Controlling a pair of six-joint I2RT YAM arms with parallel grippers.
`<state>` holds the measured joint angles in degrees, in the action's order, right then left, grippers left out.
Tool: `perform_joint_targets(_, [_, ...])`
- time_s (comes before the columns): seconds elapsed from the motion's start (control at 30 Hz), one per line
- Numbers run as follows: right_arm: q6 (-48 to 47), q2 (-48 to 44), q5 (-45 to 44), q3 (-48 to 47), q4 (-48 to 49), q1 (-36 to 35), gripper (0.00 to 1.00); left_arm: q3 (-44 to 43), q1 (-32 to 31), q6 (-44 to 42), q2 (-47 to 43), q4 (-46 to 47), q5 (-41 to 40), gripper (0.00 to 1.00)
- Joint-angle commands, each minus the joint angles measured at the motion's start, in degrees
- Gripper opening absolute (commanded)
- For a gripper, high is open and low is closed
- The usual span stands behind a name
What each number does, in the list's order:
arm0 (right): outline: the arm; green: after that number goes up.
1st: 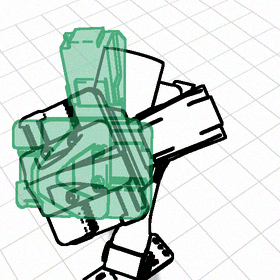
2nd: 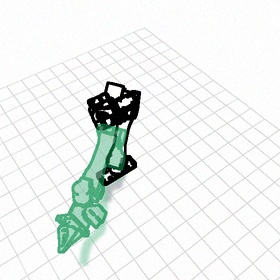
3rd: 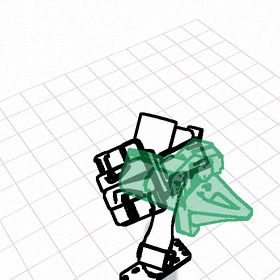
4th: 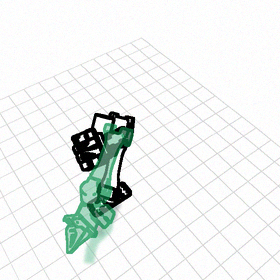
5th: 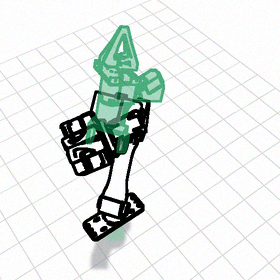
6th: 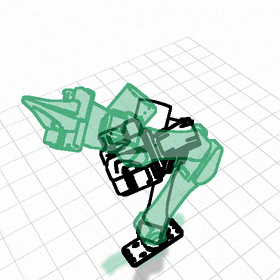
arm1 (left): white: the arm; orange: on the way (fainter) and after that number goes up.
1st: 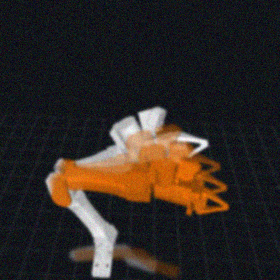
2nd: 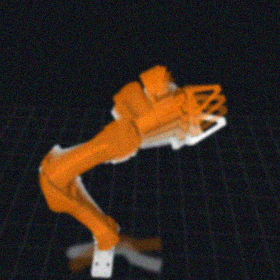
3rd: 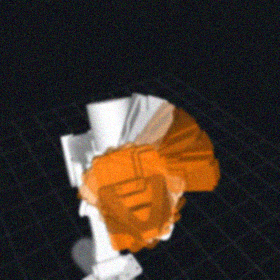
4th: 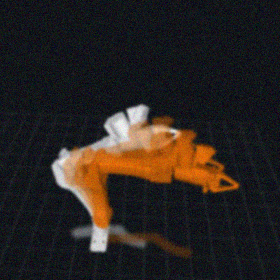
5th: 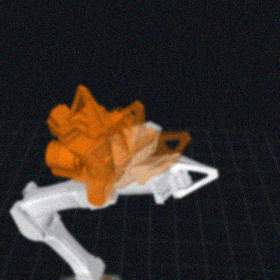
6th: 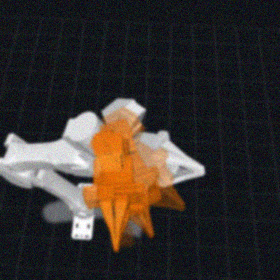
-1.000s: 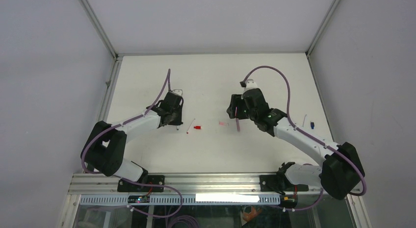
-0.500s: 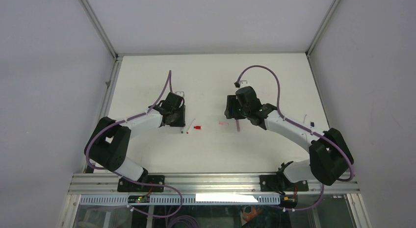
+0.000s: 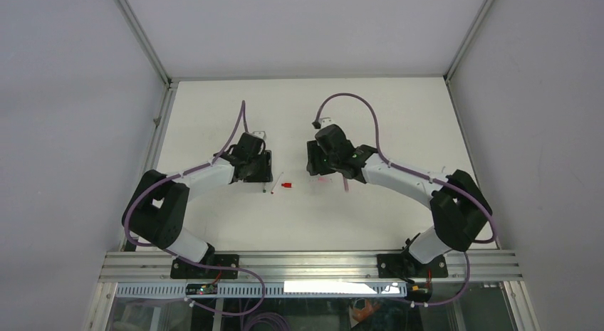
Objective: Insert the pens into the pen caps
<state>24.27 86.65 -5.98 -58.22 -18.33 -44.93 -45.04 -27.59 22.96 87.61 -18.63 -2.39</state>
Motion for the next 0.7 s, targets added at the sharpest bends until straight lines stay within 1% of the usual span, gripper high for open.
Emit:
perform_joint_targets(0.0, [4.03, 3.95, 0.76, -5.76, -0.21, -2.54, 0.45, 1.35, 1.03, -0.62, -1.11, -1.50, 0.66, 0.48])
perform_joint_targets(0.07, [9.07, 6.92, 1.78, -8.13, -0.87, -3.57, 0.37, 1.23, 1.18, -0.52, -1.13, -1.92, 0.56, 0.48])
perform_joint_targets(0.1, [11.57, 8.22, 2.75, -9.37, -1.17, -3.89, 0.35, 1.16, 1.22, -0.39, -1.25, -2.25, 0.42, 0.48])
perform_joint_targets(0.2, [16.66, 13.27, 4.02, -15.19, -4.18, -5.35, 0.35, 0.86, 1.67, -0.09, -2.22, -3.43, -0.48, 0.47])
perform_joint_targets(0.3, [19.79, 18.79, 4.59, -21.02, -7.35, -6.77, 0.33, 0.84, 2.96, 0.68, -3.34, -4.43, -1.01, 0.43])
perform_joint_targets(0.37, [21.82, 21.44, 4.64, -24.41, -9.75, -7.22, 0.33, 0.91, 3.51, 1.21, -3.82, -4.79, -1.69, 0.42])
perform_joint_targets(0.5, [25.73, 24.24, 4.48, -27.70, -12.58, -7.37, 0.33, 0.92, 4.59, 1.82, -3.99, -4.93, -1.84, 0.42])
perform_joint_targets(0.67, [28.62, 26.91, 3.53, -30.58, -17.07, -7.47, 0.29, 1.49, 4.83, 1.74, -4.63, -3.88, -0.50, 0.42])
